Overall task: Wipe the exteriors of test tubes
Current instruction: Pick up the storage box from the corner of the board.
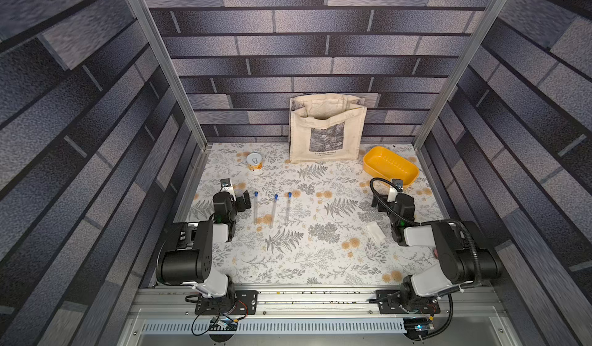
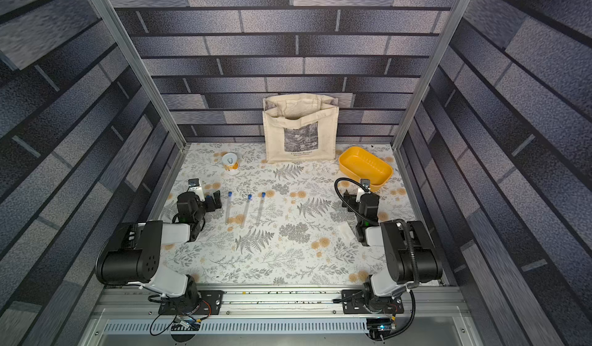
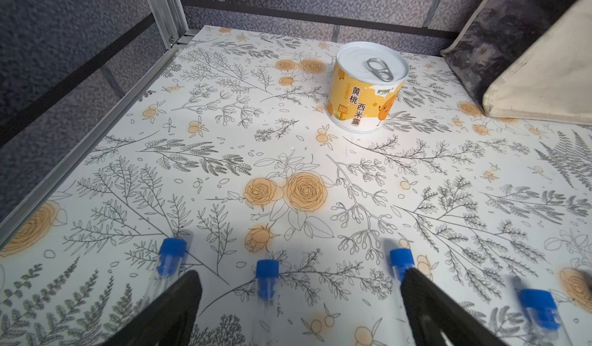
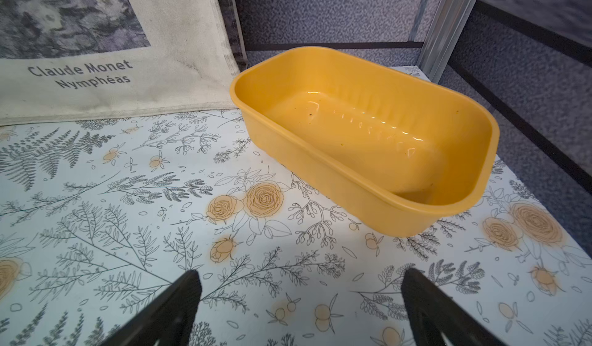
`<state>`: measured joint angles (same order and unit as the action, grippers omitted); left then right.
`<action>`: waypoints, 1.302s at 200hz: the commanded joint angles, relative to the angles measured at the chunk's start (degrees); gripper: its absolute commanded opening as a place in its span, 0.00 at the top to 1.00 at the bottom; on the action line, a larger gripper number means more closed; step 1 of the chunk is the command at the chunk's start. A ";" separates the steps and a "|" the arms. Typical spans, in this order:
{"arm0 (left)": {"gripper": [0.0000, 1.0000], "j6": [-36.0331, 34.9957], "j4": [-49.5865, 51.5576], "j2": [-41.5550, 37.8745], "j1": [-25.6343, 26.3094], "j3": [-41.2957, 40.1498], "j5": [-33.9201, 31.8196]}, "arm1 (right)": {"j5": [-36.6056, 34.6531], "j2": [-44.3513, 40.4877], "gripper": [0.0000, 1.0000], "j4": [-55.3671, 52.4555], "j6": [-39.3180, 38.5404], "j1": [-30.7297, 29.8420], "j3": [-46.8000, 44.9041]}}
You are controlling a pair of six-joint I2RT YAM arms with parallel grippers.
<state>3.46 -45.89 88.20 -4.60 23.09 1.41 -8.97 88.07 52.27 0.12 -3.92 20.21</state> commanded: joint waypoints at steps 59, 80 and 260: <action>0.00 -0.10 -0.89 0.30 -0.41 1.08 0.12 | 0.60 0.29 0.00 1.08 -0.37 0.33 0.30; 0.00 -0.07 -0.87 0.29 -0.47 1.08 0.25 | 0.61 0.21 0.00 1.04 -0.32 0.35 0.27; 0.00 1.91 22.20 -17.82 4.75 7.62 -8.64 | -2.13 -16.83 0.00 -25.35 4.68 0.37 6.00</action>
<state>3.51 -32.80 75.66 -1.67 27.59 -3.07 -10.04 75.31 39.94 1.23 -3.92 21.96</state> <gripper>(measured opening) 0.999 0.999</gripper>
